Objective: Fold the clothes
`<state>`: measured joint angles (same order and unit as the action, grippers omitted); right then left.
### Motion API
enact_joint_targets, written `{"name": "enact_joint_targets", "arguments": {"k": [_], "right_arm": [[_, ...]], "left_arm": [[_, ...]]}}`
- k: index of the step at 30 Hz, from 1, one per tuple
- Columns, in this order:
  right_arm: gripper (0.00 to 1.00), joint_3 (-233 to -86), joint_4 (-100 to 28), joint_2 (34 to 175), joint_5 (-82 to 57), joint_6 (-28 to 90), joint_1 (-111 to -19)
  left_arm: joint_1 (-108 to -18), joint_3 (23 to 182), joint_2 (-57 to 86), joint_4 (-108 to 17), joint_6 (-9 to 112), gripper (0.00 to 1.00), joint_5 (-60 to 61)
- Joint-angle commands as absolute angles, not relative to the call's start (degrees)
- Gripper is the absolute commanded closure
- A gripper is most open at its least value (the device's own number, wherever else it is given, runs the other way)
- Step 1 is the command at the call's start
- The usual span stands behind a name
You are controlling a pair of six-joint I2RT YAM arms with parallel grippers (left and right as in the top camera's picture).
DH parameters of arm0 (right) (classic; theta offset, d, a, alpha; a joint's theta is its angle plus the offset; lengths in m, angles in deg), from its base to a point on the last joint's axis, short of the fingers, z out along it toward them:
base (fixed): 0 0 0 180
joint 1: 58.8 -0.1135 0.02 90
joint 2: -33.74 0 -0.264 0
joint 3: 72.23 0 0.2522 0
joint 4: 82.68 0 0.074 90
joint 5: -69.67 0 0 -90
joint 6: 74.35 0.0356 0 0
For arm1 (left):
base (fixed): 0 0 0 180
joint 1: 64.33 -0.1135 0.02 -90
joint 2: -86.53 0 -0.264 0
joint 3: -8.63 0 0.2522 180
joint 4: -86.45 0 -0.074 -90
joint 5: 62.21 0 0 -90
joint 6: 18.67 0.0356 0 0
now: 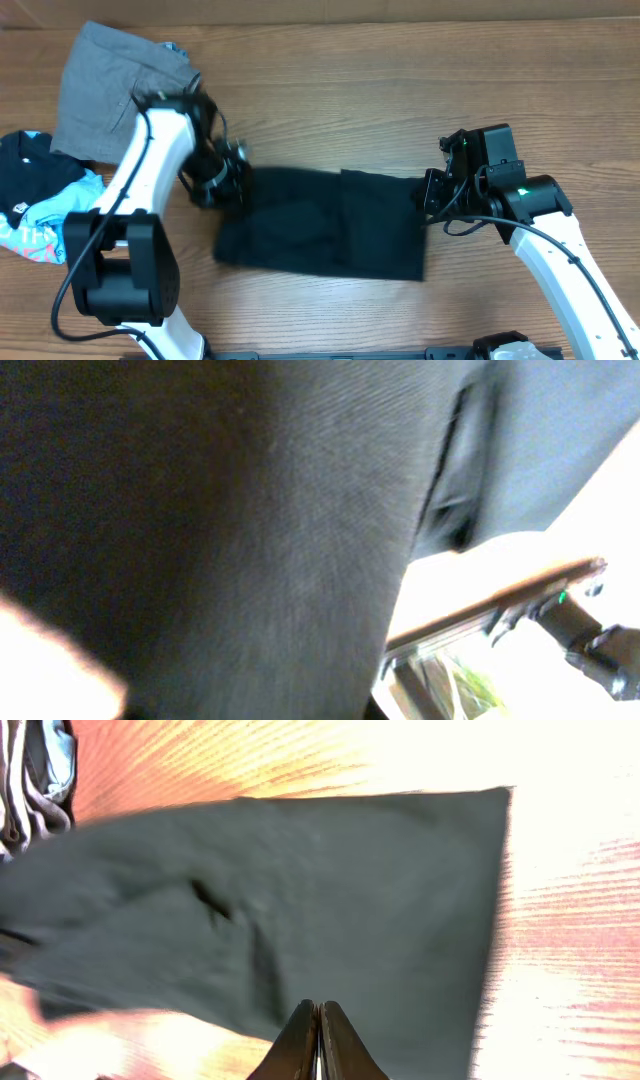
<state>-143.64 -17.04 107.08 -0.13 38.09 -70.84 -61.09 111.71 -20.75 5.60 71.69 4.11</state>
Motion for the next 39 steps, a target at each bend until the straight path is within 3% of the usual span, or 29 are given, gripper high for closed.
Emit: {"name": "enact_joint_targets", "arguments": {"k": [1, 9, 11, 12, 13, 16, 20, 23, 33, 39], "right_arm": [[0.94, -145.0, -17.5, 106.3, -1.3, 37.7, -70.6], [0.96, -145.0, -17.3, 106.3, -5.2, 38.2, -70.6], [0.96, -145.0, -17.2, 106.3, -6.8, 38.2, -70.4], [0.96, -145.0, -17.1, 106.3, -6.8, 38.2, -70.2], [0.96, -145.0, -16.9, 106.3, -6.8, 38.2, -69.9], [0.96, -145.0, -16.2, 106.3, -6.8, 38.2, -68.4], [0.96, -145.0, -15.4, 106.3, -6.8, 38.2, -66.4], [0.91, -145.0, -15.0, 106.3, -6.8, 38.1, -65.8], [0.53, -143.8, -21.3, 108.4, -0.5, 34.5, -70.2], [0.49, -142.6, -33.0, 117.0, -0.9, 37.2, -76.9]], "left_arm": [[-59.5, 121.7, -20.6, 6.7, 69.0, 0.96, 6.1], [-45.8, 125.7, -21.6, 2.1, 61.2, 0.95, 5.4], [-40.4, 125.7, -22.7, 0.4, 60.5, 0.81, 5.7], [-37.9, 125.7, -23.2, 0.0, 59.9, 0.65, 6.1], [-35.5, 125.7, -23.9, -0.2, 58.7, 0.59, 6.3], [-28.1, 125.7, -26.3, -1.0, 56.5, 0.55, 5.1], [-21.8, 125.7, -27.6, -0.3, 56.2, 0.59, 9.2], [-22.0, 126.7, -26.7, 2.2, 54.8, 0.55, 13.5], [-35.2, 134.3, -25.7, 11.9, 57.7, 0.39, 23.9], [-42.1, 134.2, -25.8, 11.8, 59.7, 0.32, 23.3]]}}
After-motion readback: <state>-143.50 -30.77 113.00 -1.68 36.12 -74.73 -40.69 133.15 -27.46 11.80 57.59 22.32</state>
